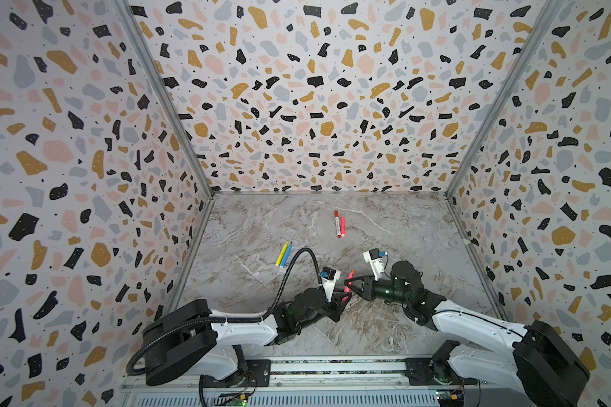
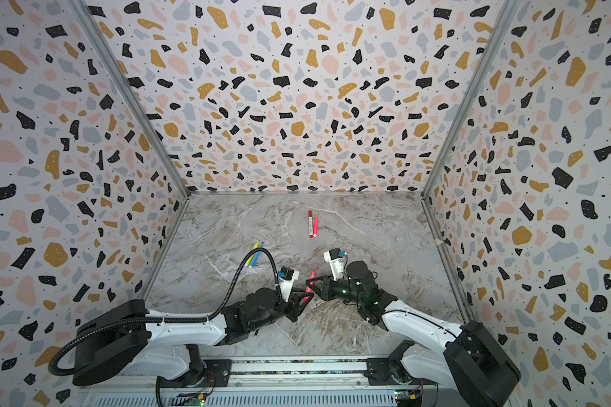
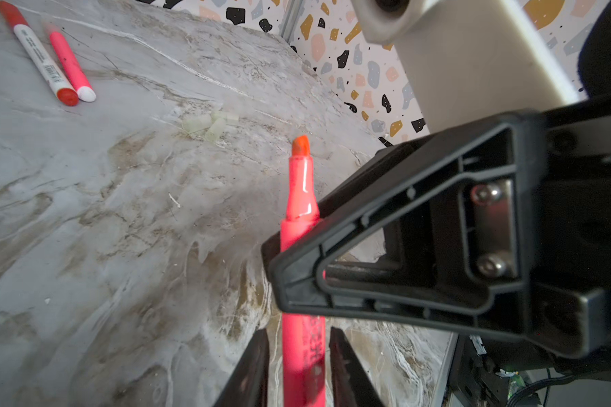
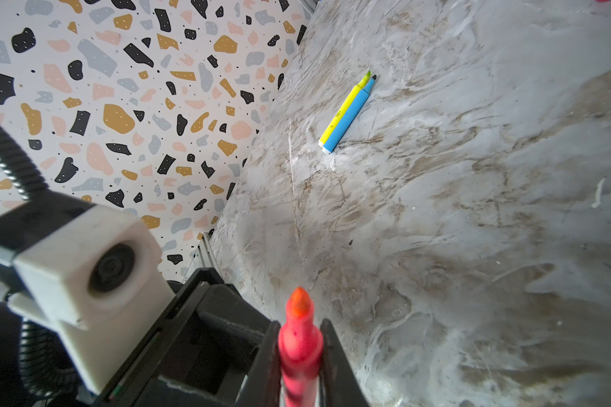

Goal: Insert the pens into the pen caps

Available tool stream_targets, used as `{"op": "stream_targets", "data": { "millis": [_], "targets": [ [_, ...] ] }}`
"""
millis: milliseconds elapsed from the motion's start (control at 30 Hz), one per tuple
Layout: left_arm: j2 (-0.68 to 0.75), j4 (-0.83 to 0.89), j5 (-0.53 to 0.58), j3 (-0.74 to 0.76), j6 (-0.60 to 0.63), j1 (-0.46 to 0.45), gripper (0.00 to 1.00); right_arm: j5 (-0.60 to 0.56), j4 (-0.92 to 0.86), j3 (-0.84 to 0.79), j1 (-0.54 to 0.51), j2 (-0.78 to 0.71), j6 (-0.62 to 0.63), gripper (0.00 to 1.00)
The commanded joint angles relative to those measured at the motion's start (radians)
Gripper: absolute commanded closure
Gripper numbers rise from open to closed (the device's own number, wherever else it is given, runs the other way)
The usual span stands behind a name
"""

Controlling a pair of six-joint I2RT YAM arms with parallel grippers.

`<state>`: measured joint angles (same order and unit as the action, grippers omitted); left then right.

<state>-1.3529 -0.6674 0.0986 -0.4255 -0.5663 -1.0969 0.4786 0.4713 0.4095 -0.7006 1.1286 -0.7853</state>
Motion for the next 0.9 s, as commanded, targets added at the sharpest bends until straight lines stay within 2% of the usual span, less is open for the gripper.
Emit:
{"op": "stream_targets", "data": {
  "millis": [0, 200, 300, 567, 600, 700, 867],
  "targets": [
    [-0.011, -0.051, -0.011, -0.016, -0.006, -0.001, 0.72, 0.000, 0.001, 0.014, -0.004, -0.014, 0.017, 0.88],
    [-0.007, -0.058, -0.011, -0.017, -0.006, 0.000, 0.93, 0.006, 0.014, 0.001, -0.005, -0.017, 0.007, 0.88],
    [-0.004, -0.057, -0.008, -0.016, -0.004, 0.000, 1.00, 0.004, 0.014, -0.005, -0.005, -0.024, 0.004, 0.88],
    [0.004, -0.036, 0.018, -0.012, -0.014, 0.000, 1.00, -0.003, 0.004, -0.006, -0.005, -0.046, 0.004, 0.88],
    [0.001, -0.032, 0.016, -0.015, -0.015, 0.000, 0.93, 0.000, 0.004, -0.002, -0.005, -0.045, 0.003, 0.88],
    [-0.009, -0.031, 0.006, -0.022, -0.018, -0.001, 0.82, 0.006, 0.012, 0.003, -0.007, -0.044, -0.001, 0.88],
    [-0.009, -0.032, 0.009, -0.023, -0.021, 0.000, 0.78, 0.006, 0.016, 0.004, -0.011, -0.044, -0.003, 0.88]
  ]
}}
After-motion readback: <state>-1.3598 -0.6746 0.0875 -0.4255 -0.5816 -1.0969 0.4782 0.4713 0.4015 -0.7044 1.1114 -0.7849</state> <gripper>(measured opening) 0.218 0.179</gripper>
